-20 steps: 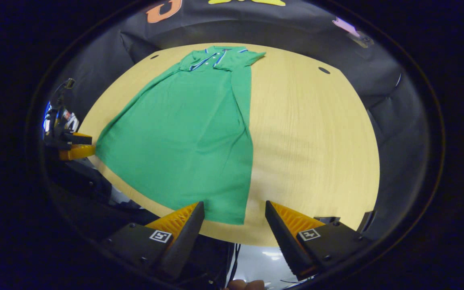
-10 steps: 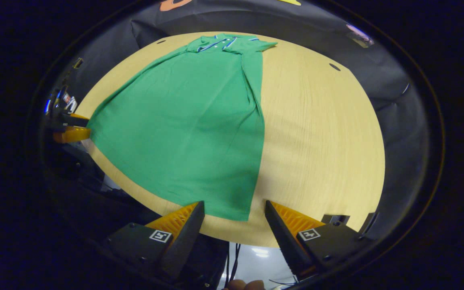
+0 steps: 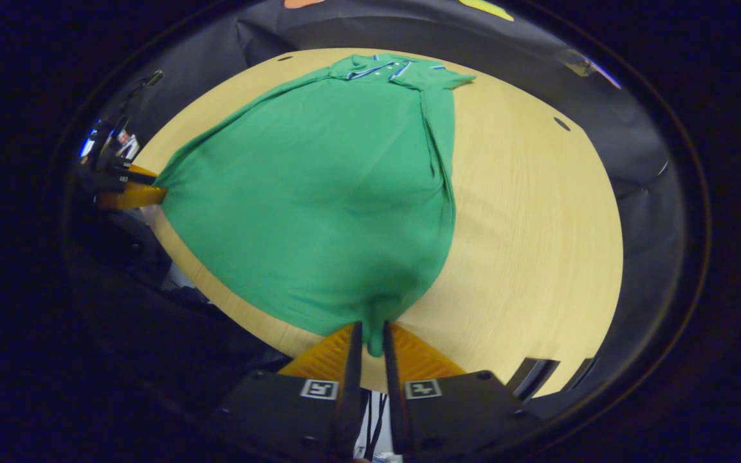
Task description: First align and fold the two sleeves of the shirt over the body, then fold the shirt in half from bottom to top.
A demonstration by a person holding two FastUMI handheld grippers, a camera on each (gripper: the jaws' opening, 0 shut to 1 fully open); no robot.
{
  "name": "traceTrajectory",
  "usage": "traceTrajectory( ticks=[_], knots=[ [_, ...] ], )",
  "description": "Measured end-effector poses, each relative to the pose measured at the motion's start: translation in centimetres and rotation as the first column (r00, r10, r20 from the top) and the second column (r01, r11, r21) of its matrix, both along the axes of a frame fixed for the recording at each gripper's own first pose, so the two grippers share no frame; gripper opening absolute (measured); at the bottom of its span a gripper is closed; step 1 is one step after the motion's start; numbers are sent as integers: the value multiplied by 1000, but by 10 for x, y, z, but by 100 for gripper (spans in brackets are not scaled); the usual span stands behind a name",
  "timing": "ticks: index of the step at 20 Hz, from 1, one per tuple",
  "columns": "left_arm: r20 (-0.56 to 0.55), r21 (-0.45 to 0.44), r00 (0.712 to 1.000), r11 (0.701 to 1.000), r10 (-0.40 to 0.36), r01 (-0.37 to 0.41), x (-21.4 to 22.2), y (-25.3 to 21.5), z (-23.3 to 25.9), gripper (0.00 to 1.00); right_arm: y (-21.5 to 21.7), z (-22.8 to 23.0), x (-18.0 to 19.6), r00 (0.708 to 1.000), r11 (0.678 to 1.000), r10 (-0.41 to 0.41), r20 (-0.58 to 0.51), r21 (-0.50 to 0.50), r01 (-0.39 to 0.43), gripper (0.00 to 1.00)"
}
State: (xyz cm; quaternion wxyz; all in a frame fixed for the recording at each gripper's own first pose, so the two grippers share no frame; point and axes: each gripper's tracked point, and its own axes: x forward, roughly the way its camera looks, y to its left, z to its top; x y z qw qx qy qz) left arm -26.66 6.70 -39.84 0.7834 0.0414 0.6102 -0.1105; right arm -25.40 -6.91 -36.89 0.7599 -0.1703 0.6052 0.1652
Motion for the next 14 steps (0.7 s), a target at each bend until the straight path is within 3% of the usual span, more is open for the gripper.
traceTrajectory(
  ticks=[1, 2, 3, 4, 7, 14],
  knots=[
    [-9, -18, 1000, 1000, 24, -24, -1, -2, 1, 34, -1, 1, -1, 1000, 1000, -23, -16, 8, 23, 15],
    [-18, -35, 999, 998, 49, -49, 0, -5, 1, 22, -1, 1, 0, 998, 998, -59, -36, 27, 60, 8],
    [-33, -71, 997, 995, 72, -74, 0, -9, 1, 12, -2, 0, 3, 992, 992, -115, -45, 54, 117, 8],
    [-65, -124, 993, 986, 101, -108, -4, -16, 4, 9, -5, 3, 6, 983, 983, -169, -73, 62, 174, 2],
    [-79, -199, 985, 966, 153, -166, -10, -17, 18, 5, -7, 12, 15, 955, 949, -276, -109, 126, 289, 2],
    [20, -241, 995, 966, 98, -90, 22, -18, 56, 5, 2, 53, 54, 912, 868, -391, -125, 278, 411, 2]
  ],
)
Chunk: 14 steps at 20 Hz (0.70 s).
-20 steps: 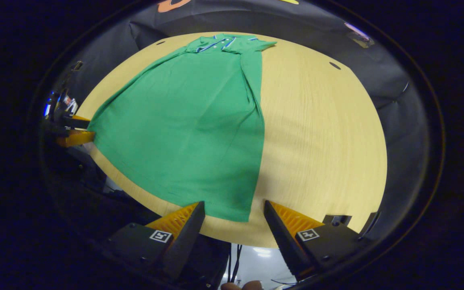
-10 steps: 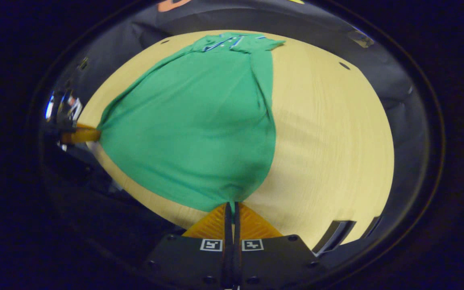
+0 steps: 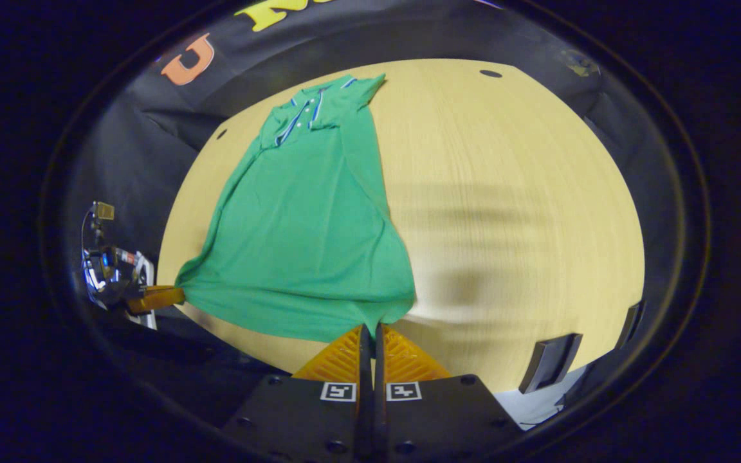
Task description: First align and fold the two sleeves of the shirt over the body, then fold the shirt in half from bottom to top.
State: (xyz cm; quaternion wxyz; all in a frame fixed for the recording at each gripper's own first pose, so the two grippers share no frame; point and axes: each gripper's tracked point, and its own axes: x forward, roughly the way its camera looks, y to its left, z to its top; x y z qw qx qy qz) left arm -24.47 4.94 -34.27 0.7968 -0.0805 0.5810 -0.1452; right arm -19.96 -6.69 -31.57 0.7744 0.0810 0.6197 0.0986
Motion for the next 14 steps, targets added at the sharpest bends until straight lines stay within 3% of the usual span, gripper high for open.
traceTrajectory(
  ticks=[8, 14],
  knots=[
    [90, -56, 995, 997, 52, -47, 61, -5, 39, 5, 1, 38, 51, 995, 993, -83, 52, 88, 78, 2],
    [202, -62, 979, 998, 39, -27, 123, -5, 71, 5, 6, 72, 109, 987, 991, -79, 143, 114, 63, 2]
  ],
)
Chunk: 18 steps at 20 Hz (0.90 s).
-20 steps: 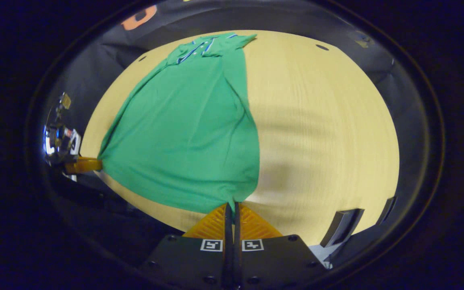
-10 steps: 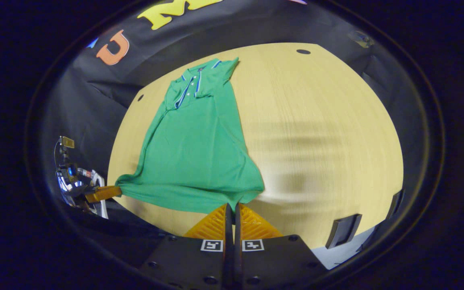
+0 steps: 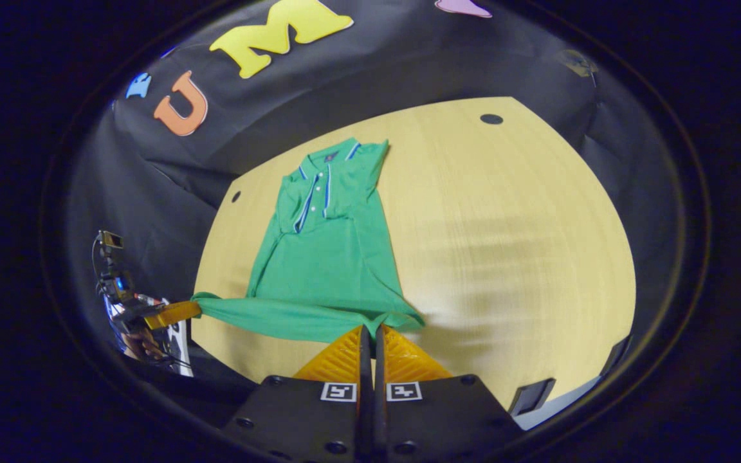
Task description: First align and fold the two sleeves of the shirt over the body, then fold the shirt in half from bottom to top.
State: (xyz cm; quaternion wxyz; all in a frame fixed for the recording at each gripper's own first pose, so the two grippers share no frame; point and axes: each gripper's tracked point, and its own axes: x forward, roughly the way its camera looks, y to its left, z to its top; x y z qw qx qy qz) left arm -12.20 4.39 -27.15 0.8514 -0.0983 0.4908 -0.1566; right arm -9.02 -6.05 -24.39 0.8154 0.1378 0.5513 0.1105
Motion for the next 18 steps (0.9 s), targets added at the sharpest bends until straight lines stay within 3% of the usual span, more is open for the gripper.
traceTrajectory(
  ticks=[7, 12, 18],
  knots=[
    [102, -72, 992, 995, 70, -62, 86, -3, 35, 5, 9, 30, 77, 995, 1000, 0, 97, 19, -1, 2],
    [154, -65, 986, 996, 62, -52, 141, -2, 47, 5, 11, 45, 136, 985, 997, -56, 163, 53, 48, 2],
    [202, -98, 974, 992, 101, -83, 210, -9, 51, 5, 12, 50, 204, 971, 997, -66, 228, 48, 57, 2]
  ],
)
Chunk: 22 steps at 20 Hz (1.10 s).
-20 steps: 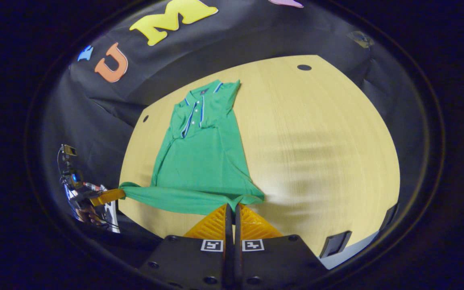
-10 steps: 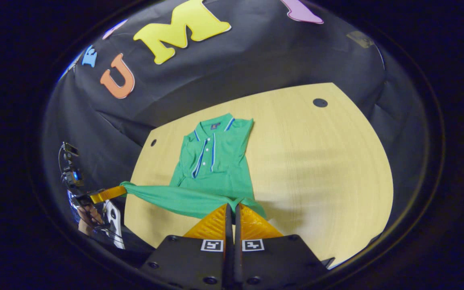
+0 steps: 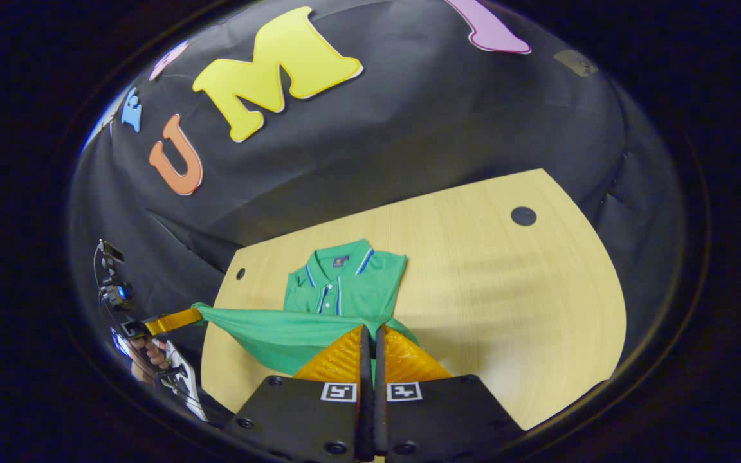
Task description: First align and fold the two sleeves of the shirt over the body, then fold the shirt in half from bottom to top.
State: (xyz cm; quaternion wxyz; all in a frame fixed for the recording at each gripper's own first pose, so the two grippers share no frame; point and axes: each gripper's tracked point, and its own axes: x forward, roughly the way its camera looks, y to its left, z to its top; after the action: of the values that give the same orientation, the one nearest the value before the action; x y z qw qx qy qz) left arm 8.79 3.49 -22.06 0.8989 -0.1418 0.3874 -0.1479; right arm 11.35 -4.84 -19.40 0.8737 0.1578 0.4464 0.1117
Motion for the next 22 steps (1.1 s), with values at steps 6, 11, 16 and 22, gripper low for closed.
traceTrajectory(
  ticks=[6, 11, 16, 22],
  knots=[
    [32, 19, 999, 1000, 16, -17, 52, -8, -17, 5, 10, -14, 59, 998, 1000, 5, 55, -25, -4, 2],
    [97, 44, 993, 997, 61, -66, 91, -1, -38, 5, 16, -32, 106, 996, 1000, -12, 92, -16, 13, 2],
    [147, 48, 979, 988, 137, -146, 135, 6, -73, 5, 22, -81, 135, 998, 999, -6, 66, -36, 8, 2],
    [122, 104, 979, 978, 166, -179, 160, 5, -134, 6, 27, -125, 165, 995, 993, 34, 95, -117, -23, 2]
  ],
)
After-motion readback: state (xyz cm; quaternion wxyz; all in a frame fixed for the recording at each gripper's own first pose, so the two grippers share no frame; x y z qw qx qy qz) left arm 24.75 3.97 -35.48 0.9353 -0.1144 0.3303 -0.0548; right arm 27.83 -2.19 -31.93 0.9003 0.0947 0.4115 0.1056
